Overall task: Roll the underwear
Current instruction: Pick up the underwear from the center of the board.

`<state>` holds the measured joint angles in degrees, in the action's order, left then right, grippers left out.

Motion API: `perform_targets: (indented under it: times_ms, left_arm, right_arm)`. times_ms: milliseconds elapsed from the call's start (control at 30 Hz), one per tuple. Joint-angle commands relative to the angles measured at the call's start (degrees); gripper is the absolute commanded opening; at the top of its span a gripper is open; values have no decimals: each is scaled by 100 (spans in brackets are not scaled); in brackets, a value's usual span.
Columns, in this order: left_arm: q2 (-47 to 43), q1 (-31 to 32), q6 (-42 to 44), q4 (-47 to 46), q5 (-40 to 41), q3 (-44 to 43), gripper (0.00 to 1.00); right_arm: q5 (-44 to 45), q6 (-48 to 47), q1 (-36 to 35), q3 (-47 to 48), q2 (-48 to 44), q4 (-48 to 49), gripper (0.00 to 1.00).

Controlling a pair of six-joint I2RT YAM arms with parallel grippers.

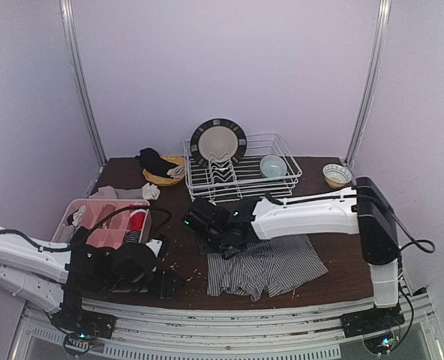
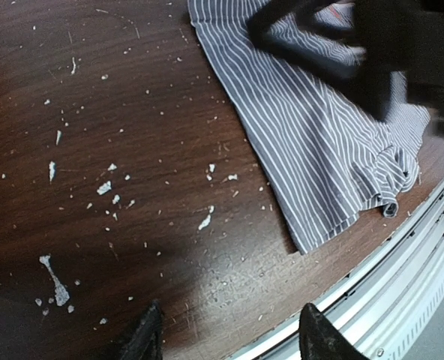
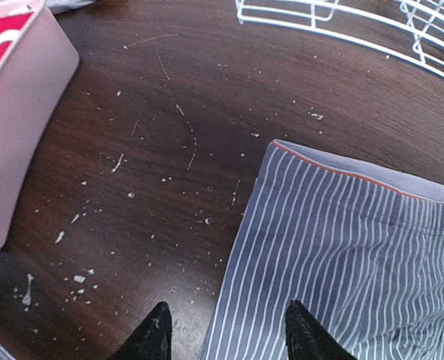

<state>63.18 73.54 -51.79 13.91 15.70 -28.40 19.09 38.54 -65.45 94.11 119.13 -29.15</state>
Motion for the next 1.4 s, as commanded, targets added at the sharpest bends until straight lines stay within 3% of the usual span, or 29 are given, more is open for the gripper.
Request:
perform_targets:
  times_ms: [0,767,867,1033,1133,1367]
  left_arm:
    - [-33,-24,-230,-331,13,151,60]
    - [138,-15,-428,-665,-65,335,59]
    - [180,-15,-457,-672,-40,347,58]
    - [377,51,-462,-1053,42,444,54]
    - [777,70,-346,-1310,-106,244,49]
    - [1908,73,-223,-1518,-299,-372,53]
  right_arm:
    - [9,-19,168,666,573,-509,48]
    - [-572,-123,626,1853,1899,-903,31]
    - [-572,-52,644,1715,1860,-821,24]
    - [-900,127,717,1081,1471,-184,0]
    - [-1133,244,720,905,1293,100,0]
    - [-1502,568,744,532,965,628,0]
